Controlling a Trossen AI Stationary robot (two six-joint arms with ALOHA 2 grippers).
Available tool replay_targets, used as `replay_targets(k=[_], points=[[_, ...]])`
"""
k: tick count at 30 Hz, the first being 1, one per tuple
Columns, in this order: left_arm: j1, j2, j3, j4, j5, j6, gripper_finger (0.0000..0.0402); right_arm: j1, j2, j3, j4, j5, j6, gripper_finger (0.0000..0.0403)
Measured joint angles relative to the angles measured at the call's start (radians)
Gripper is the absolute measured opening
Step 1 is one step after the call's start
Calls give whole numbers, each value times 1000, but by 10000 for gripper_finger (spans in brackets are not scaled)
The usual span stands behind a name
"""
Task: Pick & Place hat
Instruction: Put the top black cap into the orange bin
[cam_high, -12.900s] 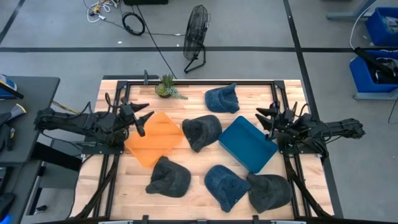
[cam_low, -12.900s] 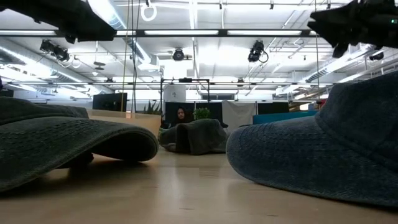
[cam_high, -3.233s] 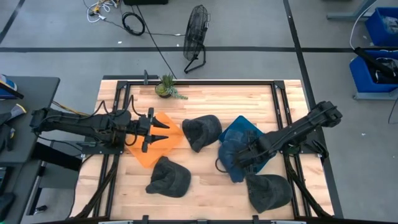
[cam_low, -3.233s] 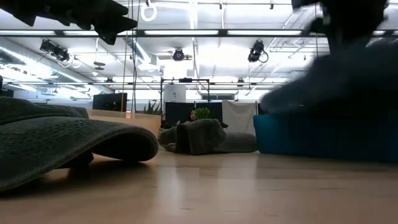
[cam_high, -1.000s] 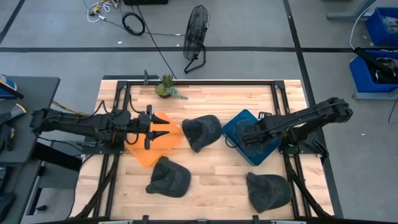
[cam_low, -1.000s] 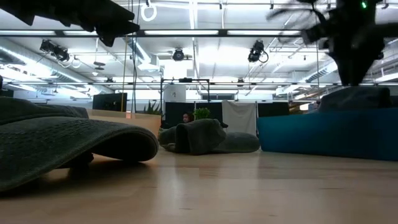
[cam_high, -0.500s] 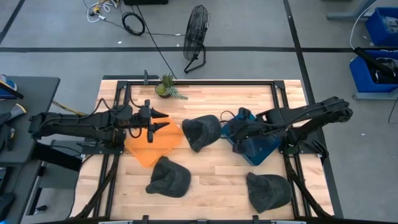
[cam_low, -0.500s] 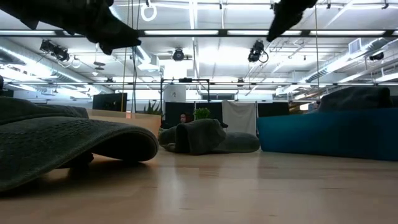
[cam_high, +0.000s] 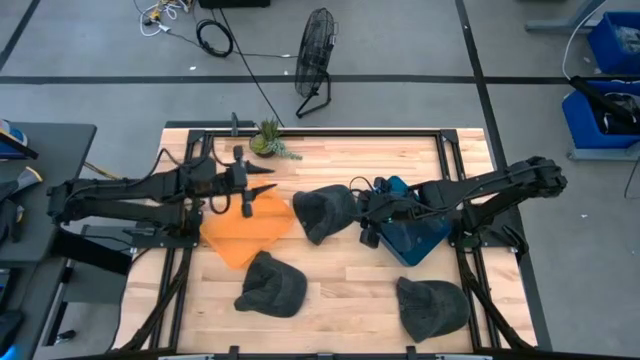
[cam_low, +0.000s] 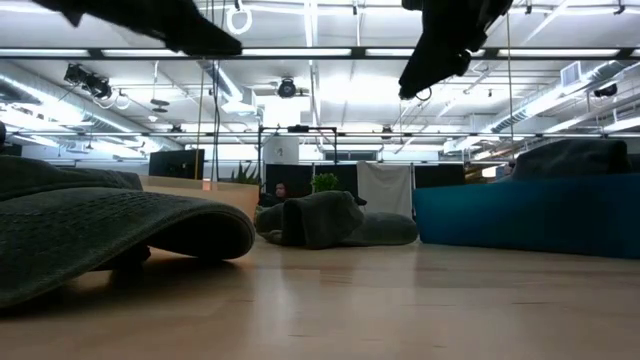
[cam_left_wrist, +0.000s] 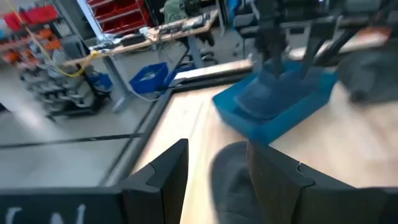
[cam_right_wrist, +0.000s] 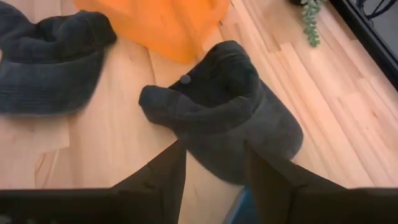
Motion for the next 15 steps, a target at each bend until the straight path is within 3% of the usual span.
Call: replay_targets(k=[8, 15], points=[[90, 289, 156, -67, 9, 46, 168, -12, 0, 0, -25, 0, -3, 165], [119, 528, 214, -75, 118, 4, 168, -12, 0, 0, -40, 0, -3, 165]])
